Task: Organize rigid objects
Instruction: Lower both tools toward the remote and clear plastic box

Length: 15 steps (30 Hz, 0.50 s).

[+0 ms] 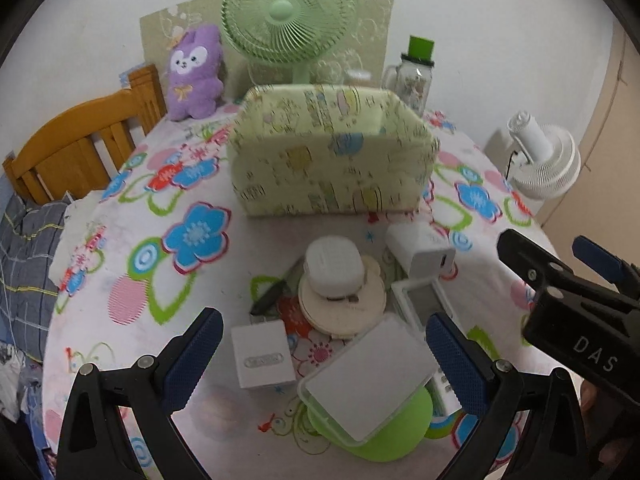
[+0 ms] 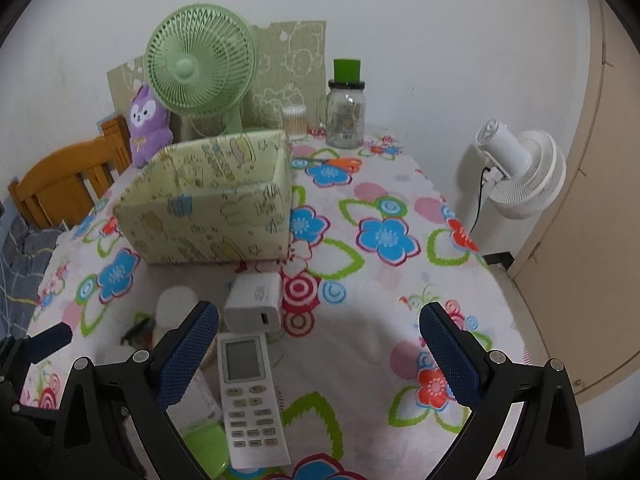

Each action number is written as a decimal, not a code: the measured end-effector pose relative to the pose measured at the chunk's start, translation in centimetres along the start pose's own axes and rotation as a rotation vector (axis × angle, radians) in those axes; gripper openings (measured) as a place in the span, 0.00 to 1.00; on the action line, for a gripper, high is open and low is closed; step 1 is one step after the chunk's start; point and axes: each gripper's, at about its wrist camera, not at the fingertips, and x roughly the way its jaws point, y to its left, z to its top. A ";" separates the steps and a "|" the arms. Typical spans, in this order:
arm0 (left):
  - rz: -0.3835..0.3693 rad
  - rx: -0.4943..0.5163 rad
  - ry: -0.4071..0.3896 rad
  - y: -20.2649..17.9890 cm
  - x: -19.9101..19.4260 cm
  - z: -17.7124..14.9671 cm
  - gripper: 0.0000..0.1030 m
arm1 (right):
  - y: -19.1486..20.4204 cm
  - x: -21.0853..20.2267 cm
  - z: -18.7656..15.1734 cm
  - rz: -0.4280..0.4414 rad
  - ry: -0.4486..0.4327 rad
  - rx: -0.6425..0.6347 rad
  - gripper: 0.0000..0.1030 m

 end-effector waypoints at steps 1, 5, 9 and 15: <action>-0.003 0.005 0.005 -0.2 0.4 -0.4 0.99 | 0.0 0.4 -0.4 0.001 0.007 0.001 0.99; -0.009 0.020 0.018 -0.8 1.3 -1.4 0.99 | -0.2 1.8 -1.9 0.001 0.040 0.004 0.99; -0.027 0.019 0.031 -1.3 1.5 -2.2 1.00 | -0.5 2.4 -2.8 0.008 0.071 0.016 0.99; -0.024 0.011 0.055 -2.1 2.0 -3.2 1.00 | -0.3 2.7 -3.6 0.019 0.086 -0.014 0.99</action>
